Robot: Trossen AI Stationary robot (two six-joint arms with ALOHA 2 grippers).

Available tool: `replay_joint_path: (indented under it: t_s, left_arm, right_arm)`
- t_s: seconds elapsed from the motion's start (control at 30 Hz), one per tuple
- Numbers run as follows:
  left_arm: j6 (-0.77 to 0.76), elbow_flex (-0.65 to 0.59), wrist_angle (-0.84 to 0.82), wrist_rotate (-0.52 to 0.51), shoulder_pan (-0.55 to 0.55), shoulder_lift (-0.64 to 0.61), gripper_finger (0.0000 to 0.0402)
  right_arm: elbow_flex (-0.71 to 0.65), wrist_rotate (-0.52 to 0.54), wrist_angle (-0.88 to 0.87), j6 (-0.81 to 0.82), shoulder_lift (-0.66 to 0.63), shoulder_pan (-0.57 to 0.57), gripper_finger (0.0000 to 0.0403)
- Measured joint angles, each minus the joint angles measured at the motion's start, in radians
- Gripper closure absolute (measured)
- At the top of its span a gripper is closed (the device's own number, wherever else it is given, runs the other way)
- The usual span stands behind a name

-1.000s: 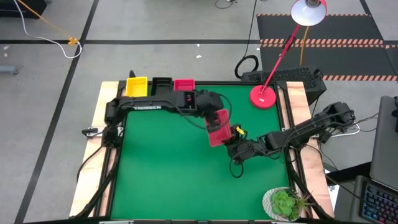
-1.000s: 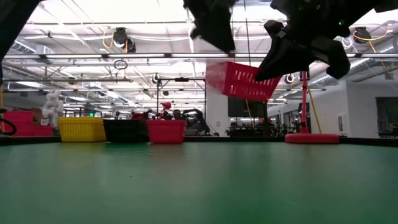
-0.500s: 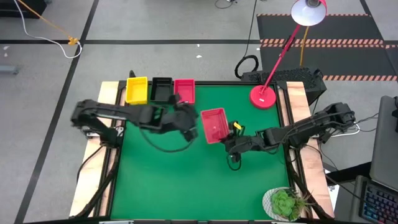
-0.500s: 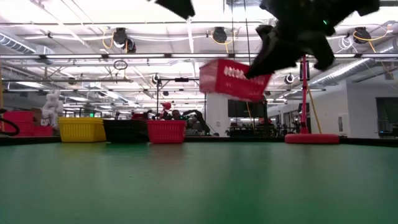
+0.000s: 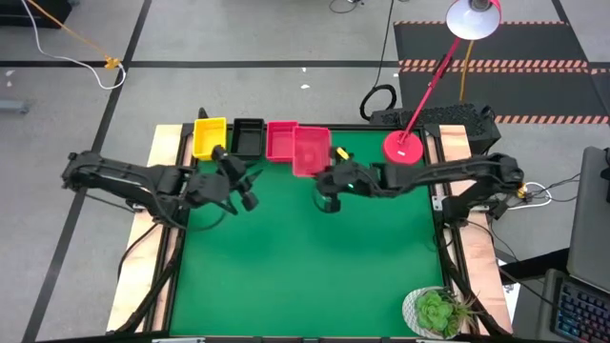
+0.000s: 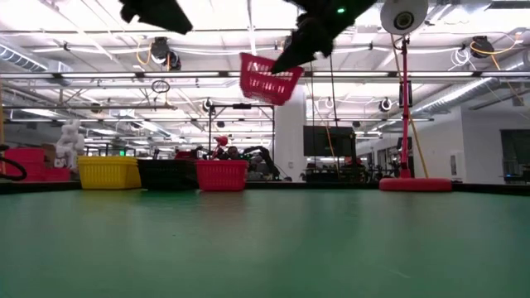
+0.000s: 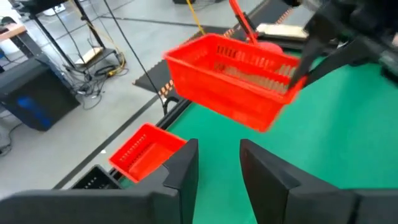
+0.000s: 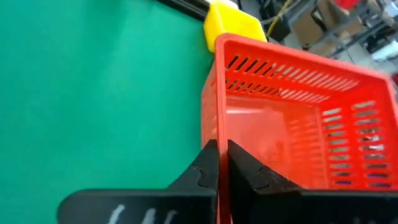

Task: Stack baskets by color
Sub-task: Stack the bottom red bin on top of the top red bin

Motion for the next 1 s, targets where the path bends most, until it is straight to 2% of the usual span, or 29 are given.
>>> replay_joint_path:
  t_s: [0.13,0.3,0.4,0.6,0.77,1.0]
  left_arm:
    - [-0.002,-0.096,0.016,0.024,0.0,-0.107,0.0292]
    - [0.0,-0.186,0.015,0.113,0.0,-0.2,0.0295]
    - [0.01,-0.226,0.022,0.156,-0.007,-0.231,0.0295]
    - [0.033,-0.285,0.034,0.177,-0.038,-0.25,0.0295]
    - [0.01,-0.286,0.033,0.181,-0.04,-0.247,0.0295]
    - [0.01,-0.286,0.033,0.184,-0.048,-0.247,0.0295]
  right_arm:
    - [0.136,-0.085,-0.042,-0.013,0.098,-0.064,0.04]
    - [0.288,-0.141,-0.096,-0.055,0.213,-0.128,0.04]
    - [0.366,-0.19,-0.112,-0.07,0.268,-0.161,0.04]
    - [0.501,-0.263,-0.159,-0.089,0.359,-0.221,0.0399]
    - [0.561,-0.314,-0.171,-0.1,0.403,-0.262,0.0399]
    - [0.561,-0.338,-0.169,-0.109,0.432,-0.315,0.0399]
